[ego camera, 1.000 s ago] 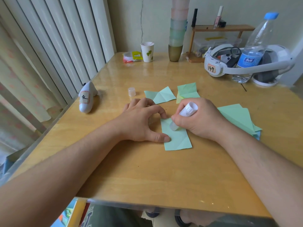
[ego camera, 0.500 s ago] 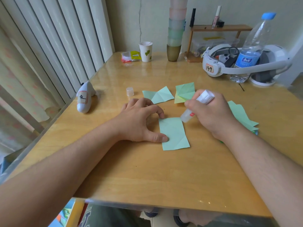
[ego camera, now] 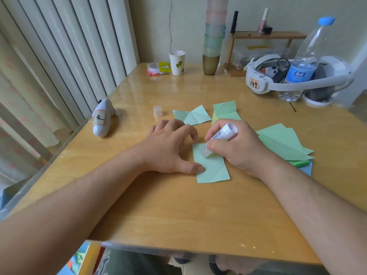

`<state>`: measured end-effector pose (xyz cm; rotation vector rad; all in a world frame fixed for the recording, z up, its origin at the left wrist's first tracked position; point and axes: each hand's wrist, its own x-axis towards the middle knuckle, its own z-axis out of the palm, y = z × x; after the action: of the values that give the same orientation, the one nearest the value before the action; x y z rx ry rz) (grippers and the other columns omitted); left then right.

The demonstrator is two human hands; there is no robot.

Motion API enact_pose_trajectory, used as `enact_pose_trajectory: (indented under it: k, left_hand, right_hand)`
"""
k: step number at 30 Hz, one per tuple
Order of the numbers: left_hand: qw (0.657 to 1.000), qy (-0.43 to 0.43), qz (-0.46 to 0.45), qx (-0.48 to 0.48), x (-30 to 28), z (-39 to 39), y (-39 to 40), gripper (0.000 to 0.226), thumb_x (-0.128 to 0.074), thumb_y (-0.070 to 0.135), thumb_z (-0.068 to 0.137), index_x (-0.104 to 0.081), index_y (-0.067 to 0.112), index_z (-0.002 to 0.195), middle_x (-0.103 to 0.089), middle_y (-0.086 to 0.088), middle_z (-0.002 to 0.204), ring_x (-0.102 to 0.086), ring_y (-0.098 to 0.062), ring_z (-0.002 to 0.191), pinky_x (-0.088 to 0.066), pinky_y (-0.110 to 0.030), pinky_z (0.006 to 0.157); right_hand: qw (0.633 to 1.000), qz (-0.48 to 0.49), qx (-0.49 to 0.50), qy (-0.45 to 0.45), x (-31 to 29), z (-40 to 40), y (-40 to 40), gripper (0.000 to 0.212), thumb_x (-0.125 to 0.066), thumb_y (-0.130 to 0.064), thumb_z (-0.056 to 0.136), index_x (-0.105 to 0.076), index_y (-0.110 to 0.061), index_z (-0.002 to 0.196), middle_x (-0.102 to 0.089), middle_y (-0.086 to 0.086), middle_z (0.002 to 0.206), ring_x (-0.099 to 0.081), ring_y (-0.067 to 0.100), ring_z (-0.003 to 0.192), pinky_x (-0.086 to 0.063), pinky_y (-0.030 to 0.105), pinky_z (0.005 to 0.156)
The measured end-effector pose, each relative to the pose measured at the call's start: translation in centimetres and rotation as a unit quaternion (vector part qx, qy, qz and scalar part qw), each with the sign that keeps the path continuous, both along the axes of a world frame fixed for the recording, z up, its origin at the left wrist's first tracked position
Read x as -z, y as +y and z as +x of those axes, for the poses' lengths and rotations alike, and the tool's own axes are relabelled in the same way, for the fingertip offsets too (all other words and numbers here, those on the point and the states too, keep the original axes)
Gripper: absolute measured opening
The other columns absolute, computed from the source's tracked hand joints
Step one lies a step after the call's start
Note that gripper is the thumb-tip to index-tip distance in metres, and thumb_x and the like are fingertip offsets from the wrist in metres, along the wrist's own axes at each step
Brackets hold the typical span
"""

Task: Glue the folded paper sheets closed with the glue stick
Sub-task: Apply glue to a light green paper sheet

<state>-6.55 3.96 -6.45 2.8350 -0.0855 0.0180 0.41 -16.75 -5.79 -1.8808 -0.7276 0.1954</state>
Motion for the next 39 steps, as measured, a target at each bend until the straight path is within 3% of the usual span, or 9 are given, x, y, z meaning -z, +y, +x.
enact_pose_trajectory:
  k: [3, 6, 9, 14, 19, 23, 30, 35, 39]
  left_hand:
    - [1.0, 0.009, 0.003, -0.004, 0.0, 0.1, 0.0, 0.078, -0.063, 0.09, 0.057, -0.04, 0.055, 0.122, -0.035, 0.012, 0.138, -0.025, -0.02, 0.135, -0.023, -0.042, 0.113]
    - [1.0, 0.015, 0.013, -0.005, 0.0, 0.2, 0.0, 0.086, -0.056, 0.095, 0.052, -0.037, 0.055, 0.125, -0.035, 0.011, 0.141, -0.024, -0.021, 0.137, -0.022, -0.04, 0.111]
    - [1.0, 0.021, 0.02, -0.007, 0.1, 0.2, 0.0, 0.096, -0.052, 0.1, 0.048, -0.038, 0.054, 0.131, -0.034, 0.011, 0.143, -0.023, -0.022, 0.139, -0.023, -0.043, 0.116]
    - [1.0, 0.018, 0.019, -0.008, 0.1, 0.2, 0.0, 0.095, -0.052, 0.101, 0.047, -0.039, 0.054, 0.128, -0.035, 0.011, 0.142, -0.025, -0.022, 0.138, -0.024, -0.044, 0.116]
    - [1.0, 0.018, 0.011, -0.002, 0.0, 0.2, 0.1, 0.089, -0.053, 0.1, 0.047, -0.039, 0.056, 0.124, -0.033, 0.014, 0.138, -0.024, -0.019, 0.136, -0.022, -0.042, 0.115]
    - [1.0, 0.015, 0.003, 0.005, 0.0, 0.1, 0.2, 0.082, -0.059, 0.097, 0.051, -0.043, 0.056, 0.12, -0.033, 0.015, 0.135, -0.024, -0.018, 0.134, -0.021, -0.039, 0.112]
    - [1.0, 0.017, 0.012, 0.006, -0.1, 0.0, 0.2, 0.082, -0.054, 0.099, 0.05, -0.041, 0.054, 0.118, -0.032, 0.016, 0.135, -0.025, -0.018, 0.134, -0.021, -0.037, 0.111]
    - [0.999, 0.032, 0.01, -0.001, -0.3, -0.1, -0.1, 0.078, -0.059, 0.094, 0.054, -0.04, 0.055, 0.119, -0.031, 0.016, 0.14, -0.021, -0.017, 0.138, -0.021, -0.041, 0.115]
    - [0.999, 0.039, 0.016, 0.001, -0.3, -0.1, -0.1, 0.081, -0.053, 0.096, 0.051, -0.038, 0.054, 0.119, -0.031, 0.015, 0.143, -0.02, -0.017, 0.141, -0.02, -0.042, 0.116]
  right_hand:
    - [1.0, 0.013, 0.011, 0.004, -0.1, 0.0, 0.4, 0.012, -0.07, -0.028, 0.073, -0.066, -0.017, 0.071, -0.056, -0.013, 0.063, -0.05, 0.005, 0.063, -0.038, 0.019, 0.057]
    - [1.0, 0.028, -0.006, -0.005, 0.0, -0.1, 0.5, 0.033, -0.076, -0.042, 0.088, -0.063, -0.02, 0.068, -0.053, -0.005, 0.063, -0.048, 0.008, 0.062, -0.038, 0.023, 0.058]
    - [1.0, 0.008, -0.006, -0.012, 0.1, -0.3, 0.7, 0.035, -0.079, -0.048, 0.085, -0.066, -0.017, 0.073, -0.06, 0.012, 0.07, -0.052, 0.013, 0.064, -0.042, 0.033, 0.062]
    - [0.999, -0.025, 0.015, -0.021, -0.2, -0.5, 0.8, 0.022, -0.083, -0.032, 0.086, -0.071, -0.019, 0.073, -0.068, 0.003, 0.074, -0.057, 0.007, 0.066, -0.046, 0.026, 0.063]
    - [0.996, -0.068, 0.04, -0.027, -0.5, -0.5, 0.7, 0.024, -0.08, -0.031, 0.084, -0.067, -0.018, 0.069, -0.057, -0.014, 0.06, -0.049, 0.004, 0.058, -0.038, 0.015, 0.052]
    - [0.989, -0.115, 0.082, -0.046, -0.9, 0.0, -0.7, 0.025, -0.078, -0.032, 0.081, -0.064, -0.015, 0.07, -0.052, -0.011, 0.057, -0.042, 0.007, 0.055, -0.037, 0.026, 0.054]
    - [0.986, -0.121, 0.1, -0.061, -1.2, 0.2, -1.5, 0.025, -0.076, -0.028, 0.082, -0.062, -0.013, 0.068, -0.055, 0.0, 0.062, -0.042, 0.01, 0.057, -0.036, 0.029, 0.055]
    - [0.987, -0.109, 0.11, -0.051, -0.9, 0.8, -1.9, 0.025, -0.076, -0.027, 0.082, -0.061, -0.011, 0.069, -0.048, -0.007, 0.057, -0.04, 0.011, 0.057, -0.035, 0.03, 0.057]
    - [0.99, 0.028, 0.137, 0.015, -1.0, 1.3, -1.9, 0.034, -0.072, -0.033, 0.075, -0.055, -0.004, 0.07, -0.039, -0.008, 0.055, -0.035, 0.011, 0.053, -0.029, 0.03, 0.057]
